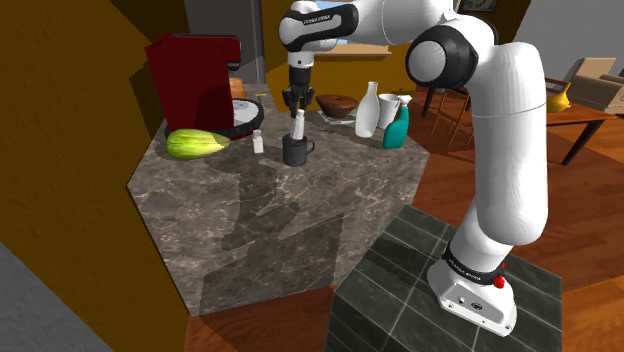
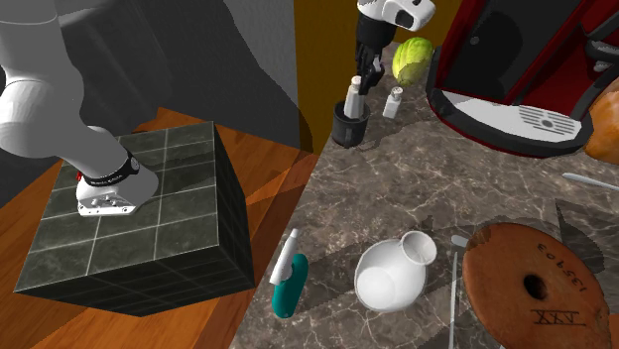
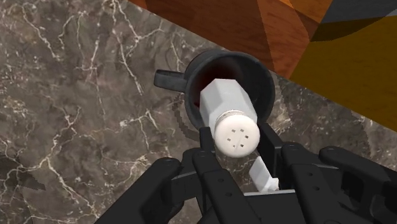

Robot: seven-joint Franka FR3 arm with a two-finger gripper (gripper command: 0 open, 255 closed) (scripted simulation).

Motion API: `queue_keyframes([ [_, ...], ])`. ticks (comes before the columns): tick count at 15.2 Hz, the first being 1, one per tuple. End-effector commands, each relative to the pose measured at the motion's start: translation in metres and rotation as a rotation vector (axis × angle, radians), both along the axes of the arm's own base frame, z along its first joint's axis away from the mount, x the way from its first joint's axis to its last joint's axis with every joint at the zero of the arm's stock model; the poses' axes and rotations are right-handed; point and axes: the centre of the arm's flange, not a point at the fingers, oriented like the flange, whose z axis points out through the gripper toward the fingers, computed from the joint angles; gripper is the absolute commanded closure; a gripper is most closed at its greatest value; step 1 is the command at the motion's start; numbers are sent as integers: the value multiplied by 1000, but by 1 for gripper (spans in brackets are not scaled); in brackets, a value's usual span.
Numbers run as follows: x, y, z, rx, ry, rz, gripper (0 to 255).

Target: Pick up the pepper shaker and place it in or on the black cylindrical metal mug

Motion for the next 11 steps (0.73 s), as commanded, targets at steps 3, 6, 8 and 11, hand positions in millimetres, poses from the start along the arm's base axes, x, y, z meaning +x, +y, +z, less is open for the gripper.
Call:
queue_keyframes([
  [3,-1,1,-4,0,-1,0,255],
  [6,-1,1,-4,0,-1,0,255],
  [8,-1,1,-4,0,-1,0,0],
  [11,-1,1,-4,0,-1,0,0],
])
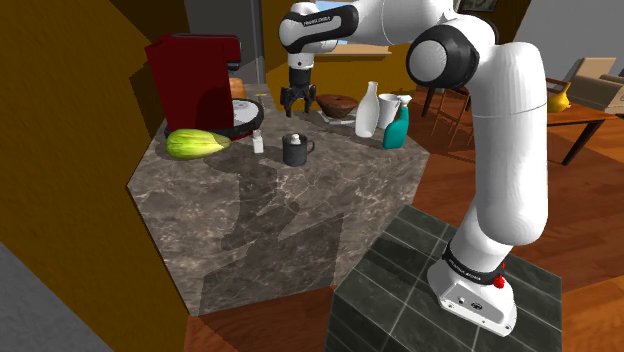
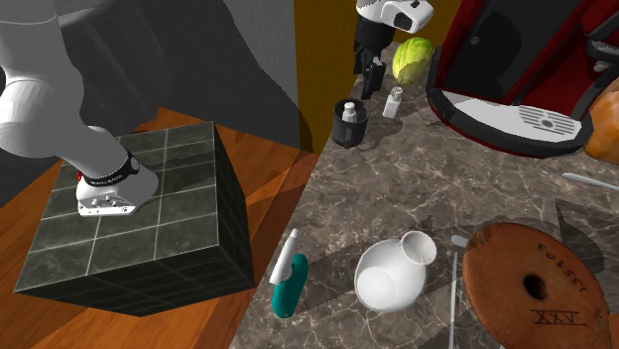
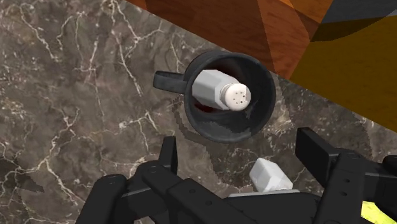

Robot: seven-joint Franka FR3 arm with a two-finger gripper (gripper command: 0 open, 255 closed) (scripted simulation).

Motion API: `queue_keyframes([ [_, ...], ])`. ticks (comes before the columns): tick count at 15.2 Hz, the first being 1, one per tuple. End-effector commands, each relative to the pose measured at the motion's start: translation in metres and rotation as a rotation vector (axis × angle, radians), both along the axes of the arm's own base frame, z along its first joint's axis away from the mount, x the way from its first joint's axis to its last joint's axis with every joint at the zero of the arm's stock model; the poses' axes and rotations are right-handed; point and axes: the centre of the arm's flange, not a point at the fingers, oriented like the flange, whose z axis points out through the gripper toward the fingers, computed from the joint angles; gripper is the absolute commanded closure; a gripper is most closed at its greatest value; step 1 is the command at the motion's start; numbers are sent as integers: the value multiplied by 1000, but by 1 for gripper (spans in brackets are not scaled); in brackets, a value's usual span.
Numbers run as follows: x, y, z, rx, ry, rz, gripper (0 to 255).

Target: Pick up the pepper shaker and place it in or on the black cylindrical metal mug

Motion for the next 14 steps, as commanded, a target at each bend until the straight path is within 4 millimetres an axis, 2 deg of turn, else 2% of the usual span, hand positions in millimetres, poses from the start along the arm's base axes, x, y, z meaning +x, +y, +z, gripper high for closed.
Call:
queue_keyframes([
  [1,0,0,0,0,0,0,0],
  [2,0,0,0,0,0,0,0],
  [6,1,-4,50,0,0,0,0],
  [14,1,-4,50,0,0,0,0],
])
